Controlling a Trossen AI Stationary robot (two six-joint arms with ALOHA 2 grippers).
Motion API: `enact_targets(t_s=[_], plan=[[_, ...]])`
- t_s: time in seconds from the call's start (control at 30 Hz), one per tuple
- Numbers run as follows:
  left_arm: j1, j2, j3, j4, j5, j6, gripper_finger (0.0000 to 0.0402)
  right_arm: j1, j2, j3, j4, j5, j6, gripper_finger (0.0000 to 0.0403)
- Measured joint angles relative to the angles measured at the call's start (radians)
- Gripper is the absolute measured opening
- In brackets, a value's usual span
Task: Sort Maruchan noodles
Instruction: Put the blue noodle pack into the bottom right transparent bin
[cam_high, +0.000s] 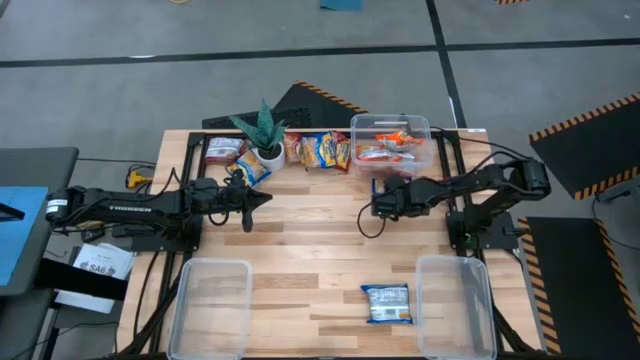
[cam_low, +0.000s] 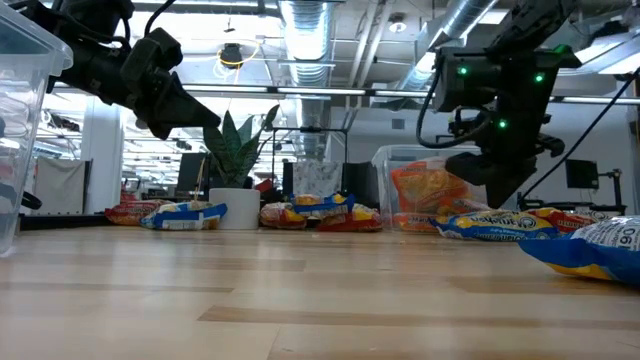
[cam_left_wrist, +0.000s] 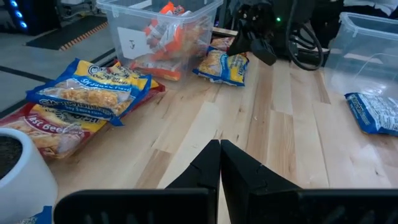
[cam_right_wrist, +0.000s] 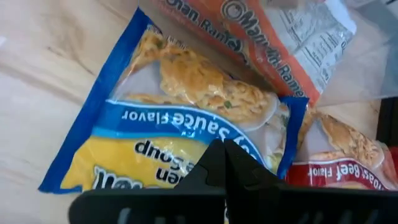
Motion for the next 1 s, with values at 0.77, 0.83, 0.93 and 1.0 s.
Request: enact_targets(t_s=[0.77, 0.83, 0.93, 1.0], plan=[[0.000, 0.000, 0.000, 0.066, 0.085, -0.030, 0.0000, 0.004, 0.177, 0.030, 0.219, -0.082, -0.114, 0.0007], [0.000, 0.000, 0.000, 0.082, 0.085, -0.024, 0.0000, 0.015, 0.210, 0.057, 0.205, -0.066, -0.125, 0.0007], [0.000, 0.000, 0.000, 0.091, 0.087, -0.025, 0.0000, 0.039, 0.226, 0.111, 0.233, -0.106, -0.159, 0.0006], [0.000, 0.000, 0.000, 0.100, 0.104, -0.033, 0.0000, 0.066, 0.227, 0.150, 0.266, -0.154, -0.179, 0.0006]])
